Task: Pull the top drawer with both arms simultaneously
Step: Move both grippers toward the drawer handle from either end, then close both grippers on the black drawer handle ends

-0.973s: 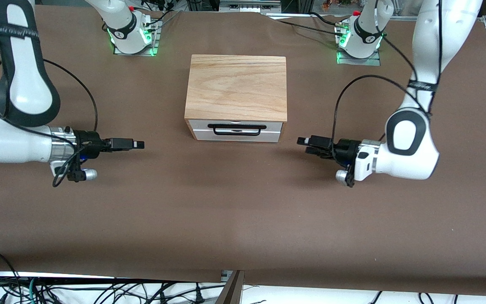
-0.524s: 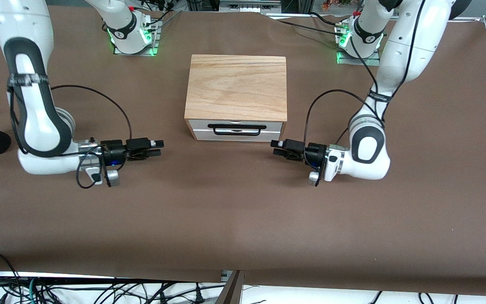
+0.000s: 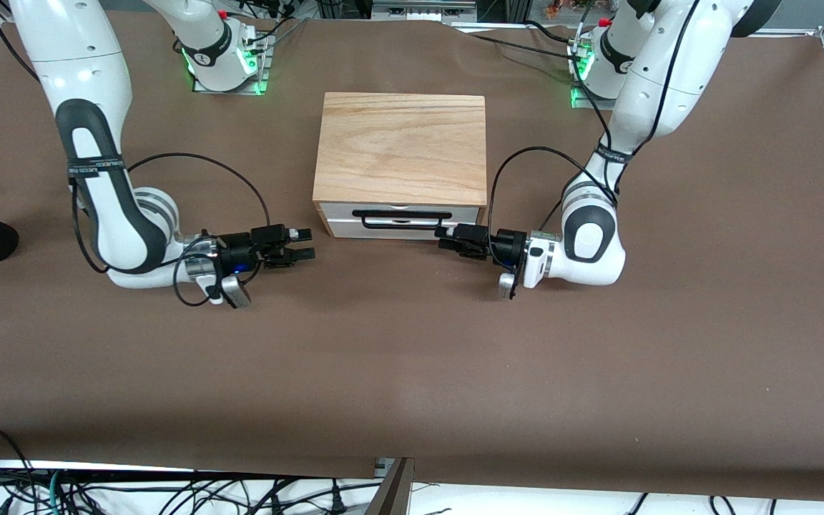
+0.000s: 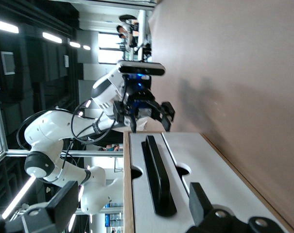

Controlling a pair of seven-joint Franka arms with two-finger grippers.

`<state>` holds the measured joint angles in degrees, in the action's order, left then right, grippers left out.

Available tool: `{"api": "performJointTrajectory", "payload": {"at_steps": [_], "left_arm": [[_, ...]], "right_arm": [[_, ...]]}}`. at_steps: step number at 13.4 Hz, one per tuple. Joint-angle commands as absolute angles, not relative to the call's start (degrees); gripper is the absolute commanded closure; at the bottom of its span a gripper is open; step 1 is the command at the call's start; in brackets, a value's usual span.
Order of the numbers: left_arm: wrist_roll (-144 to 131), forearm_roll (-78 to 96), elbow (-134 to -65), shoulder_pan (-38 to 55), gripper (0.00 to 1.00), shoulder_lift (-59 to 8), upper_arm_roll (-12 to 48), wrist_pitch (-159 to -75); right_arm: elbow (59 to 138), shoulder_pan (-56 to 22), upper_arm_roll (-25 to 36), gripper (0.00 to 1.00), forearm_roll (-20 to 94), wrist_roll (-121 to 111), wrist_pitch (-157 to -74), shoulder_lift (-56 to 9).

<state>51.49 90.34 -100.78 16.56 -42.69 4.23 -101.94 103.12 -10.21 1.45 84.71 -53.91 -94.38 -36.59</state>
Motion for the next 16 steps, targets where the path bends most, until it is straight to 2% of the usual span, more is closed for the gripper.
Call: {"api": "performJointTrajectory", "payload": {"at_steps": [1,2,3,5,6,8,9,16], "left_arm": [[55.3,91.8,-102.9,16.5,0.33,-41.3,5.7,-101.9],[55.4,91.8,-103.2,16.3,0.33,-41.3,6.0,-101.8],[55.7,91.8,-103.2,16.4,0.39,-41.4,5.9,-100.8],[56.2,91.8,-103.1,16.1,0.61,-41.4,5.9,-99.7],[56.4,91.8,-103.1,16.0,0.68,-41.5,5.9,-99.6],[56.4,91.8,-103.0,16.0,0.93,-41.5,5.9,-99.5],[56.4,91.8,-103.0,16.0,1.00,-41.6,5.9,-99.5],[56.3,91.8,-102.7,16.0,1.00,-41.4,5.9,-99.5]], "right_arm": [[105.5,-13.3,1.5,0.00,90.5,-60.5,-97.5,-37.0],[105.6,-14.4,1.5,0.00,92.4,-60.9,-97.6,-38.0],[105.8,-15.7,1.5,0.00,94.5,-61.4,-97.6,-38.5],[106.3,-17.8,1.5,0.00,97.1,-62.7,-99.7,-39.0],[106.3,-18.7,1.5,0.00,97.3,-62.7,-99.7,-39.2],[106.6,-19.2,1.5,0.00,97.1,-62.7,-99.3,-39.6],[107.6,-19.4,1.5,0.01,97.1,-62.7,-99.1,-39.6],[110.9,-19.3,1.7,0.02,96.9,-63.5,-95.1,-38.3]]}}
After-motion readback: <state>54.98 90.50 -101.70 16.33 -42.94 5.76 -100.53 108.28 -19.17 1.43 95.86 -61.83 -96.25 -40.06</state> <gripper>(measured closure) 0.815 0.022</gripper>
